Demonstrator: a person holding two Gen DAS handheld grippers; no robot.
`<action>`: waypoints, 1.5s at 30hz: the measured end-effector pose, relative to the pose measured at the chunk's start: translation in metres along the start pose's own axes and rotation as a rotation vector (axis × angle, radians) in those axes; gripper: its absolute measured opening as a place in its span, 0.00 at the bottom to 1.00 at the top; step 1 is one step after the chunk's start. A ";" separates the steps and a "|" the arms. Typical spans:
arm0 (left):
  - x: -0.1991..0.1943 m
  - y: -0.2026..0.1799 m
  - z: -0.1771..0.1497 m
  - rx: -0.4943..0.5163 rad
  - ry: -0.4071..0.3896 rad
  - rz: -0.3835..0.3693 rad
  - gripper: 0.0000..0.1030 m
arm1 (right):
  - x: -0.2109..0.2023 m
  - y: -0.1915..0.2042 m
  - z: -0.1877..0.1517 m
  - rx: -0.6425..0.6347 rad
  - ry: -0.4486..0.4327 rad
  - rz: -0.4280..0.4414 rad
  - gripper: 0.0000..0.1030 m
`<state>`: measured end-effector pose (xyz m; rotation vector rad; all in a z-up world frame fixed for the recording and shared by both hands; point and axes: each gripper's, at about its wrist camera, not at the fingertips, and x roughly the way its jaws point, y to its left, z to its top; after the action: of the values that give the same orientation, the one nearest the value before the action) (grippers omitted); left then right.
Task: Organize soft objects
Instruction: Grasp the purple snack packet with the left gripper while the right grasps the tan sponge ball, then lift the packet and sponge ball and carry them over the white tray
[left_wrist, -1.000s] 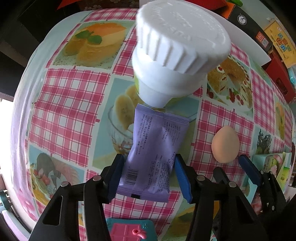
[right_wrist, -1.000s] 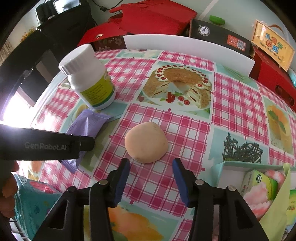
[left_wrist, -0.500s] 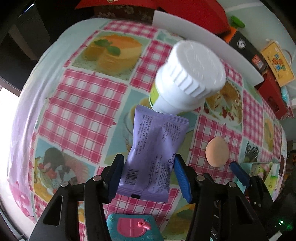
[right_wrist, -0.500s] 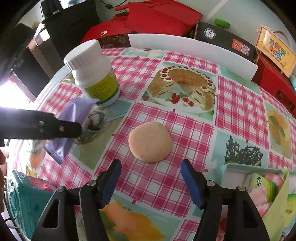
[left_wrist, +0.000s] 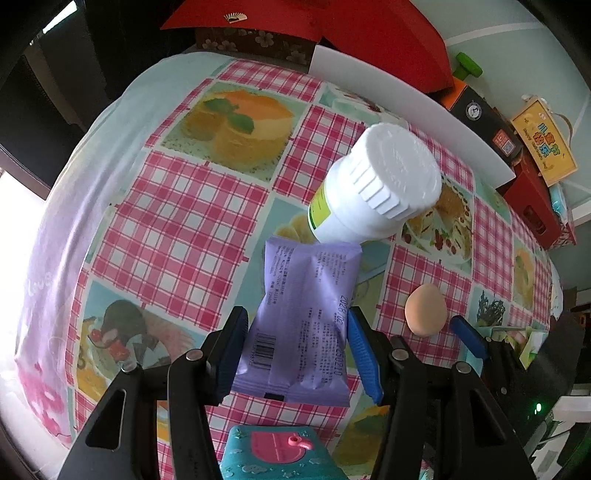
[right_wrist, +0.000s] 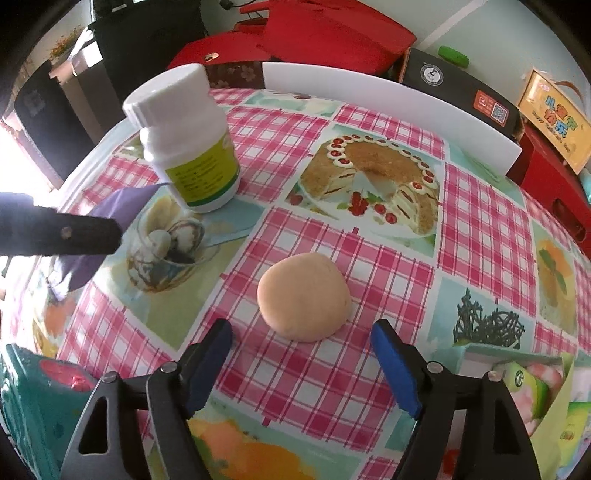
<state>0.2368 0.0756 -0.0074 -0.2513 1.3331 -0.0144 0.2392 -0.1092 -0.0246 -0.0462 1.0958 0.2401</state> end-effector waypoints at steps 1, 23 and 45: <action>-0.005 -0.003 0.000 -0.002 -0.003 0.000 0.55 | 0.001 -0.001 0.002 0.010 0.001 -0.007 0.78; 0.005 -0.021 -0.009 0.000 -0.002 -0.004 0.54 | 0.000 0.003 0.006 0.037 -0.016 -0.005 0.52; -0.061 -0.065 -0.054 0.034 -0.134 -0.064 0.54 | -0.132 -0.023 -0.037 0.141 -0.204 0.042 0.52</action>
<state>0.1795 0.0120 0.0517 -0.2614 1.1898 -0.0729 0.1543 -0.1601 0.0737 0.1252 0.9089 0.1994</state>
